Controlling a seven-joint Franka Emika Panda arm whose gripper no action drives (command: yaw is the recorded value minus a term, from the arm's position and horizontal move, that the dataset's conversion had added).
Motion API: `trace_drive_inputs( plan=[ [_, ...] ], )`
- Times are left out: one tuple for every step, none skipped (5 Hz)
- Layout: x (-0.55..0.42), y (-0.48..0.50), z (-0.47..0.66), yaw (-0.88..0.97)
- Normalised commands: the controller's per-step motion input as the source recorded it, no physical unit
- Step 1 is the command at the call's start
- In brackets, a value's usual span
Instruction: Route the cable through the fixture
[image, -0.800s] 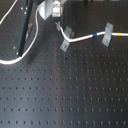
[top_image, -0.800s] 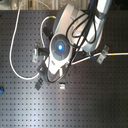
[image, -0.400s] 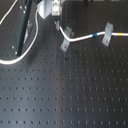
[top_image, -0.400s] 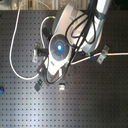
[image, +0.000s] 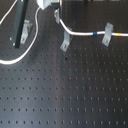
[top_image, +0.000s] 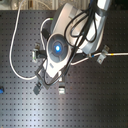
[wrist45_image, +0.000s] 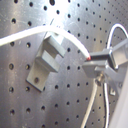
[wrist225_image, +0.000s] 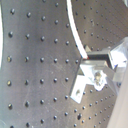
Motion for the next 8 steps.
trace_drive_inputs(
  plan=[
    [-0.051,-0.288,-0.05,-0.31],
    [-0.219,-0.263,-0.05,-0.52],
    [-0.014,-0.019,0.0,0.0],
    [-0.226,-0.176,0.0,-0.53],
    [-0.041,-0.028,0.0,0.0],
    [0.0,0.0,0.0,-0.01],
    [-0.101,-0.191,0.08,-0.58],
    [0.0,0.0,0.02,-0.06]
  ],
)
